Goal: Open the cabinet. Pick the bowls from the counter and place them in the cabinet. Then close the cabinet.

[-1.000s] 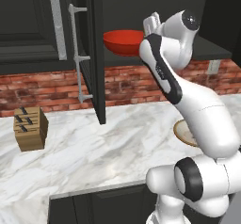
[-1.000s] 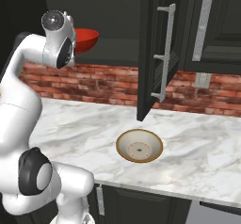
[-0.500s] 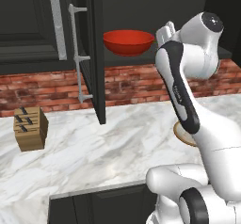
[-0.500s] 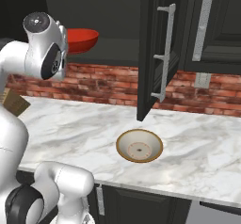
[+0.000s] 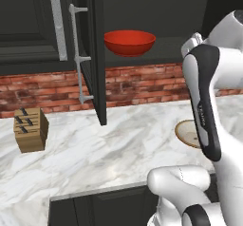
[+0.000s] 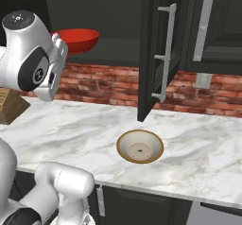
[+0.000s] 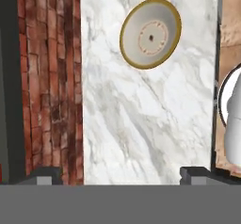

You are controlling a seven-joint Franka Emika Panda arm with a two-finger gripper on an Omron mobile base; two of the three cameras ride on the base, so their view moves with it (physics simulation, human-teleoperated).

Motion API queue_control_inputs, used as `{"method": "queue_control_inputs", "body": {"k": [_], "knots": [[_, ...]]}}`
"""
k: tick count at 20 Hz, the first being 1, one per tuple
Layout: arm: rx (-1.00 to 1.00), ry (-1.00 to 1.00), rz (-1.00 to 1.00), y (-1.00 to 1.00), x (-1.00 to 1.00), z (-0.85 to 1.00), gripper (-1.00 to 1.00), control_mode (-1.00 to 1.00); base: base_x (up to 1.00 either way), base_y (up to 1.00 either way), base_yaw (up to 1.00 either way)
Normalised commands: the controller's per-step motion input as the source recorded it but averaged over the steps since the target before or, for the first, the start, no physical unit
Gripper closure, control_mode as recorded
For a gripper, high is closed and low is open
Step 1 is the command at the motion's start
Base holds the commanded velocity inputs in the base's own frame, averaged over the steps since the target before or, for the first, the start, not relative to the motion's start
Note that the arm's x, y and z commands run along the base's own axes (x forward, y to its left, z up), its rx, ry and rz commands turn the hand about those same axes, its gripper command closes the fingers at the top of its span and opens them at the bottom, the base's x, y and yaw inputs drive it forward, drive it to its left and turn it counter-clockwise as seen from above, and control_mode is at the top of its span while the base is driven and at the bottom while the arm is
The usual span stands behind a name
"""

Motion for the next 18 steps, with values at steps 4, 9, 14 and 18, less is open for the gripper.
{"method": "queue_control_inputs", "body": {"k": [4,9,14,18], "knots": [[-0.02,-0.02,-0.07,-0.37,-0.95,-0.76,-1.00,-1.00,0.00,0.00,0.00],[-0.08,0.00,-0.16,-0.12,-0.64,-0.88,-1.00,-1.00,0.00,0.00,0.00],[-0.06,-0.02,-0.32,0.00,-0.21,-0.57,-1.00,-1.00,0.00,0.00,0.00],[0.00,0.00,-0.26,0.00,0.01,-0.28,-1.00,-1.00,0.00,0.00,0.00]]}}
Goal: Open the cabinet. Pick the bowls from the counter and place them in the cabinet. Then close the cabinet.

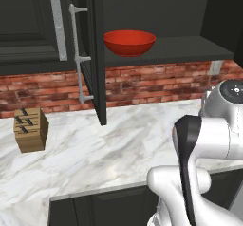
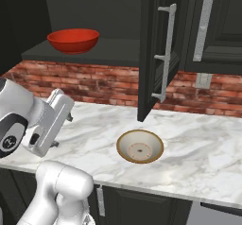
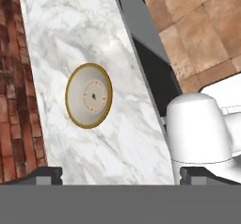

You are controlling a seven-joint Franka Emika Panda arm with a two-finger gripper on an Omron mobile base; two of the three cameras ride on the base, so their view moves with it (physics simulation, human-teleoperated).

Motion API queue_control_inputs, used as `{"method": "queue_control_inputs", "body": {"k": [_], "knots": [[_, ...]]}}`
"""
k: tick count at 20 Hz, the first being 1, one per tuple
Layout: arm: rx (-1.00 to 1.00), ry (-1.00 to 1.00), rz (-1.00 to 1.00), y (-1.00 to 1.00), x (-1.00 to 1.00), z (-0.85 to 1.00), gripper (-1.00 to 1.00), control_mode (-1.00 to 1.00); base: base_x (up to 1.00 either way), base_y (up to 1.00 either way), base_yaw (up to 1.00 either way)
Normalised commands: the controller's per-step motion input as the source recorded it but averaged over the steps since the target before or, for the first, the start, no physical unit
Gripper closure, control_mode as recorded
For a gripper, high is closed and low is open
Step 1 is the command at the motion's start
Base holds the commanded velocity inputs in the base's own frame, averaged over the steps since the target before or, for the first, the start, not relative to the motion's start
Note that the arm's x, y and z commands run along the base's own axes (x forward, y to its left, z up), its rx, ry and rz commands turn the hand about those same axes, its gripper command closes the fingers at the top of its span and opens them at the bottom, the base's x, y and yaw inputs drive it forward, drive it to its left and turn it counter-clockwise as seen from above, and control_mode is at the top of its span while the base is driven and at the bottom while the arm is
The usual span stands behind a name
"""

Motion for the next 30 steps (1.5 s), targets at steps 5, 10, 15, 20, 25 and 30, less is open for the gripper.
{"method": "queue_control_inputs", "body": {"k": [5,10,15,20,25,30], "knots": [[0.00,-0.01,-0.16,0.00,0.15,-0.25,-1.00,-1.00,0.00,0.00,0.00],[0.00,-0.10,-0.01,-0.10,0.08,-0.30,-1.00,-1.00,0.00,0.00,0.00],[0.00,-0.14,0.00,-0.18,0.15,-0.35,-1.00,-1.00,0.00,0.00,0.00],[-0.03,-0.18,-0.01,-0.03,0.30,-0.53,-1.00,-1.00,0.00,0.00,0.00],[0.00,-0.14,-0.11,0.00,0.37,-0.63,-1.00,-1.00,0.00,0.00,0.00],[0.00,-0.13,-0.26,0.00,0.42,-0.66,-1.00,-1.00,0.00,0.00,0.00]]}}
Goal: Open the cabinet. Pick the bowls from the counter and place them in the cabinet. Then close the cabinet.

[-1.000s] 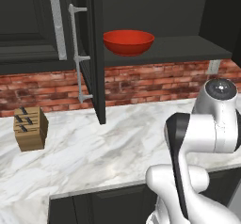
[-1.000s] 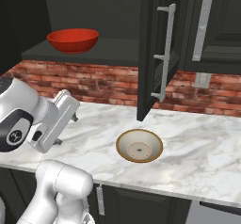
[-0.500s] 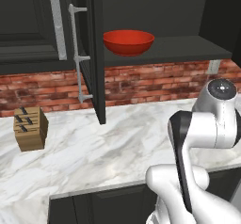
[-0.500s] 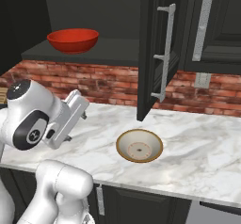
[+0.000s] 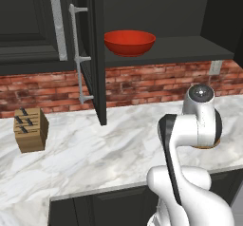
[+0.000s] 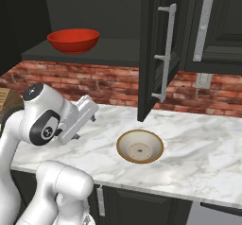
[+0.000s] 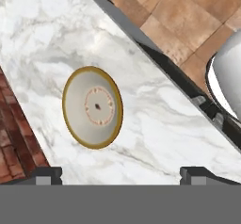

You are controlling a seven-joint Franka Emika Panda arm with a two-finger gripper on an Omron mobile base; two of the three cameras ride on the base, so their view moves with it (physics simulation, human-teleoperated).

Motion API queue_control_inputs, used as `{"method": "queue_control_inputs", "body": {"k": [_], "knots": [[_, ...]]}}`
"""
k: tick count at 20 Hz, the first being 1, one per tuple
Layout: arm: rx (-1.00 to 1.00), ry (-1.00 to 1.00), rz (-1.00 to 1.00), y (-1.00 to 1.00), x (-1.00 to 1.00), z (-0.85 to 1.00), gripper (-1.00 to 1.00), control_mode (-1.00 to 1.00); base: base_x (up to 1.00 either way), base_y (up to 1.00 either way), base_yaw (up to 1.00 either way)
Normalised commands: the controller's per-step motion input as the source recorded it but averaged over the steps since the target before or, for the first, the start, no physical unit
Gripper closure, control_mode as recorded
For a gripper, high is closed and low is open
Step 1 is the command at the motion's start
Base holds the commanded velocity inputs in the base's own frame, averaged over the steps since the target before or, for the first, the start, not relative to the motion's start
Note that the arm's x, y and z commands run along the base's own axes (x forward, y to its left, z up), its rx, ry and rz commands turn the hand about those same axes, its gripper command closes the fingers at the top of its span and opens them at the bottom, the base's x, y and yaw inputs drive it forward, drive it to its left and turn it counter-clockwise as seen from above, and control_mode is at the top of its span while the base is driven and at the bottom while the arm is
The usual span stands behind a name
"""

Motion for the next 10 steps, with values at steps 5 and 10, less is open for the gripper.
{"method": "queue_control_inputs", "body": {"k": [5,10], "knots": [[0.00,-0.09,-0.25,0.00,0.34,-0.65,-1.00,-1.00,0.00,0.00,0.00],[0.01,-0.02,-0.19,-0.07,0.31,-0.54,-1.00,-1.00,0.00,0.00,0.00]]}}
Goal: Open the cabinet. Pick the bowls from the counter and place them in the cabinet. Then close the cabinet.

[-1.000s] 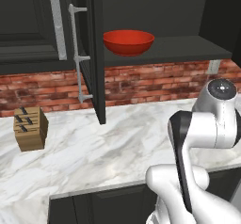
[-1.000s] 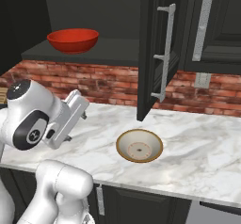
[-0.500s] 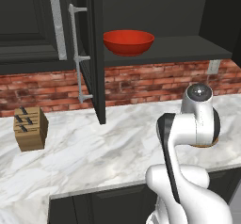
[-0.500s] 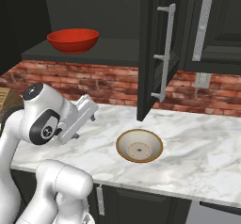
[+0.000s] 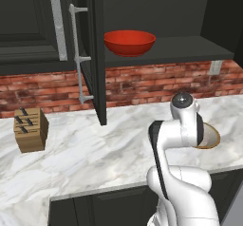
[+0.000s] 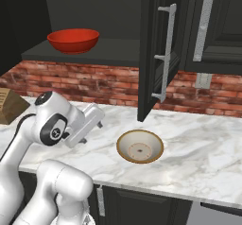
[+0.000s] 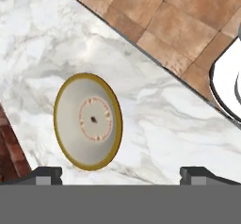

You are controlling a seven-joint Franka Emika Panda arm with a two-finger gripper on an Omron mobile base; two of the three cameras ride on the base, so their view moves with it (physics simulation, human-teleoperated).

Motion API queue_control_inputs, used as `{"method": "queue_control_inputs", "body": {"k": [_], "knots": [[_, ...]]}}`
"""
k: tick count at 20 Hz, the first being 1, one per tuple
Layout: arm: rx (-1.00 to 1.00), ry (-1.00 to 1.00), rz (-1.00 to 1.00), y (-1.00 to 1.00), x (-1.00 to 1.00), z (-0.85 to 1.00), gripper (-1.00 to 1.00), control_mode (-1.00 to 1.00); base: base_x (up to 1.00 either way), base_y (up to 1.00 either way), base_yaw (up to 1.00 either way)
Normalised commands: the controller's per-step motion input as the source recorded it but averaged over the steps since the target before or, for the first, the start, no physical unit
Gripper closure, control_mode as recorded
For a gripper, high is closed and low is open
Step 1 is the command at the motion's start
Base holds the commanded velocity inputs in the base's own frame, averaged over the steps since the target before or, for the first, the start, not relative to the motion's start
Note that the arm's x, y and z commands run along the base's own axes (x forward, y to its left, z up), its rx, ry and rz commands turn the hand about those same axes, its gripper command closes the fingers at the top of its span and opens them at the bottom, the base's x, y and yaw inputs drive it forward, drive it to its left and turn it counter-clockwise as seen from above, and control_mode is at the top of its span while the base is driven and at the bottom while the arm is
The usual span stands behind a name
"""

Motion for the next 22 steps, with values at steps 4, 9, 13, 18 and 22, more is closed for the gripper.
{"method": "queue_control_inputs", "body": {"k": [4,9,13,18,22], "knots": [[0.04,0.00,-0.10,-0.22,0.19,-0.47,-1.00,-1.00,0.00,0.00,0.00],[0.05,0.00,-0.05,-0.20,0.16,-0.45,-1.00,-1.00,0.00,0.00,0.00],[0.00,-0.05,0.00,0.00,0.12,-0.36,-1.00,-1.00,0.00,0.00,0.00],[0.00,-0.02,0.00,0.00,0.40,-0.36,-1.00,-1.00,0.00,0.00,0.00],[0.00,0.00,0.00,0.00,0.40,-0.35,-1.00,-1.00,0.00,0.00,0.00]]}}
